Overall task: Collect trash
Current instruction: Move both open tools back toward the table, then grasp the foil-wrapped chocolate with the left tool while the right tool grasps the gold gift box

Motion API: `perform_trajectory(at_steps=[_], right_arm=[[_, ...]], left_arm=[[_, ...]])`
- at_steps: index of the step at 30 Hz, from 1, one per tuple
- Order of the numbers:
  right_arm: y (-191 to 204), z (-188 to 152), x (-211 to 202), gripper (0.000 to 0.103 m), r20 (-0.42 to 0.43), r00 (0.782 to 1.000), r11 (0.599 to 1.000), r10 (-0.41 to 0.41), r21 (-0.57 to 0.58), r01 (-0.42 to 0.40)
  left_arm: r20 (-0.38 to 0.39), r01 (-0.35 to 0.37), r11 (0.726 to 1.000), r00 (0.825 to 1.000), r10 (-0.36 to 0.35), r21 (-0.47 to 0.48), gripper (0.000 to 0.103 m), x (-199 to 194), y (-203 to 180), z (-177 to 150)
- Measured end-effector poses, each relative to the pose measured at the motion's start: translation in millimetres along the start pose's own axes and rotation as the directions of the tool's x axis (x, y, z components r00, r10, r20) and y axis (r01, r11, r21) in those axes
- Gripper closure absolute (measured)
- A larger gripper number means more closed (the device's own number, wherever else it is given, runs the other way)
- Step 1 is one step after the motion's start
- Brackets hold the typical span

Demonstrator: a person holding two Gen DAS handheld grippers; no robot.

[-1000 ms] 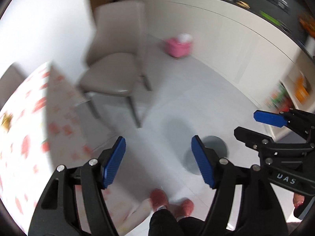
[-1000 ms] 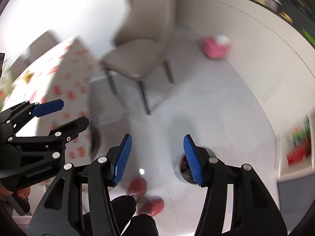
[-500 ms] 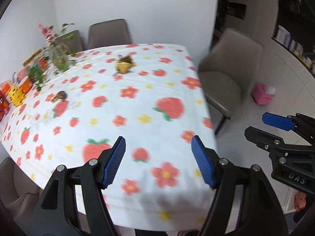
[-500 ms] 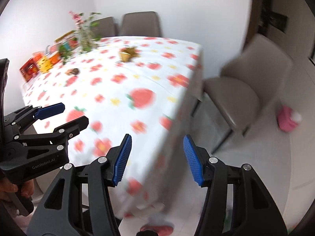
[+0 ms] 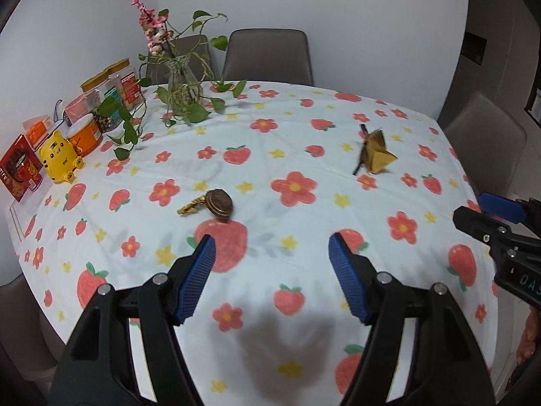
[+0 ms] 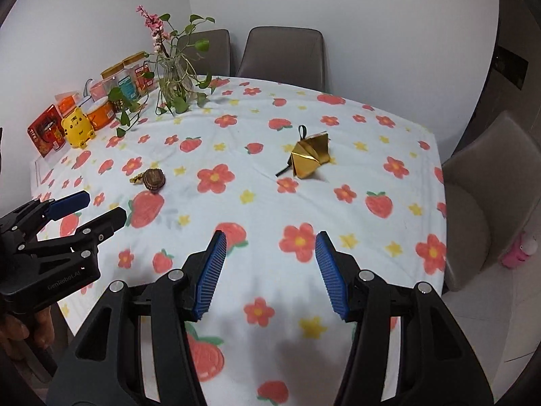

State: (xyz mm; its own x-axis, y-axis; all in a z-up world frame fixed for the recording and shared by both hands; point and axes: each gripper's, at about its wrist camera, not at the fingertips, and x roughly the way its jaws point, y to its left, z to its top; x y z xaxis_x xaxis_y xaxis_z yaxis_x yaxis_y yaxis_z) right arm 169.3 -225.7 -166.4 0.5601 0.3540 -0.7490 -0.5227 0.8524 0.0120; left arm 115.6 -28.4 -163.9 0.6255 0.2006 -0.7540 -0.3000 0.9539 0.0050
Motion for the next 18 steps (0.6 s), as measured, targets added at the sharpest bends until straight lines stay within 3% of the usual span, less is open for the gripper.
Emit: perform_trajectory(at_steps=[9,18], right_arm=[[8.2,45.0,79.4,0.050,-0.033,0.999,0.998,-0.027,-0.049,0.026],[-9.7,67.4,133.9,0.050,-0.077,0.996,0.999,-0.037,-0.043,0.034]], left_arm=[[-0.068,-0.047,0.998,0.997,0.044,-0.052,0.033,77.1,38.8,24.7],[-0.156,-0.064,0.997,0.986,0.057,-0.039,0.035,149.4,40.3,36.8]])
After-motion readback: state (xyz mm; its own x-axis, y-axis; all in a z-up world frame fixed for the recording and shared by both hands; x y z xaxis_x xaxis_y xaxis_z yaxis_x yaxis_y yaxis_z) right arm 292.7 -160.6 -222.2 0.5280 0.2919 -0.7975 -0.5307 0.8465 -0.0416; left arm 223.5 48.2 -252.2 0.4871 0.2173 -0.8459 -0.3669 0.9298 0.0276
